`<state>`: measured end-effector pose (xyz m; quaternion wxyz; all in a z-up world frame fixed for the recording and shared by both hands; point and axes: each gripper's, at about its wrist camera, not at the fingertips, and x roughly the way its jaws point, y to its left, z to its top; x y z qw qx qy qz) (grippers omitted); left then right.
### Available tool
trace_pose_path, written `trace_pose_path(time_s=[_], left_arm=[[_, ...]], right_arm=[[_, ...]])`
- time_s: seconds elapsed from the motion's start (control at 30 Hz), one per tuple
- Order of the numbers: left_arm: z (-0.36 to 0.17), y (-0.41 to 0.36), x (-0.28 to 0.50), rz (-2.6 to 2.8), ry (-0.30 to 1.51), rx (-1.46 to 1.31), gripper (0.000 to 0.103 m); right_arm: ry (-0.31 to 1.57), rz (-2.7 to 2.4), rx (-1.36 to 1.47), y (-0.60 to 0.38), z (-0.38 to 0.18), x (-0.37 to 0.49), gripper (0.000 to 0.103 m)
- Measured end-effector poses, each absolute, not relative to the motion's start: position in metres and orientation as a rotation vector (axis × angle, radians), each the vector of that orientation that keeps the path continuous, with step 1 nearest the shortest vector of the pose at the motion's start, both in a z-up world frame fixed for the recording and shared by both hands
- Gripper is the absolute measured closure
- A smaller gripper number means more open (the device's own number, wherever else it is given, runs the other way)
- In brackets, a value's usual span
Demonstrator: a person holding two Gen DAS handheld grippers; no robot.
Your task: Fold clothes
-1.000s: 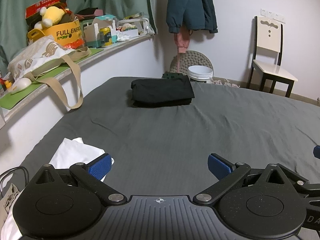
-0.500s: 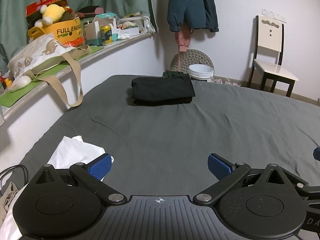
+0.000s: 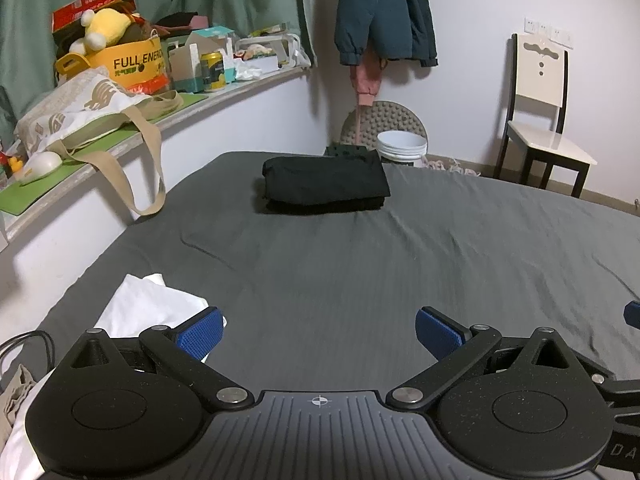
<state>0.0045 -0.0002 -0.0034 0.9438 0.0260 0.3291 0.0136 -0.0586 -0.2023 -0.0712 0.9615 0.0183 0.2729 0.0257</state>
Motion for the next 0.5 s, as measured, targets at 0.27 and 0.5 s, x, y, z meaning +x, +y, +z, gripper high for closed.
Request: trace_pose_path(time_s=[0.27, 0.5], left_arm=[[0.035, -0.018, 0.005, -0.003, 0.595, 0.092, 0.000], [0.087, -0.039, -0.003, -0.019, 0.526, 0.098, 0.000]], right_arm=[[0.503, 0.033, 0.075, -0.217, -0.054, -0.064, 0.000], [0.472, 0.024, 0.091, -0.236, -0.033, -0.070, 0.000]])
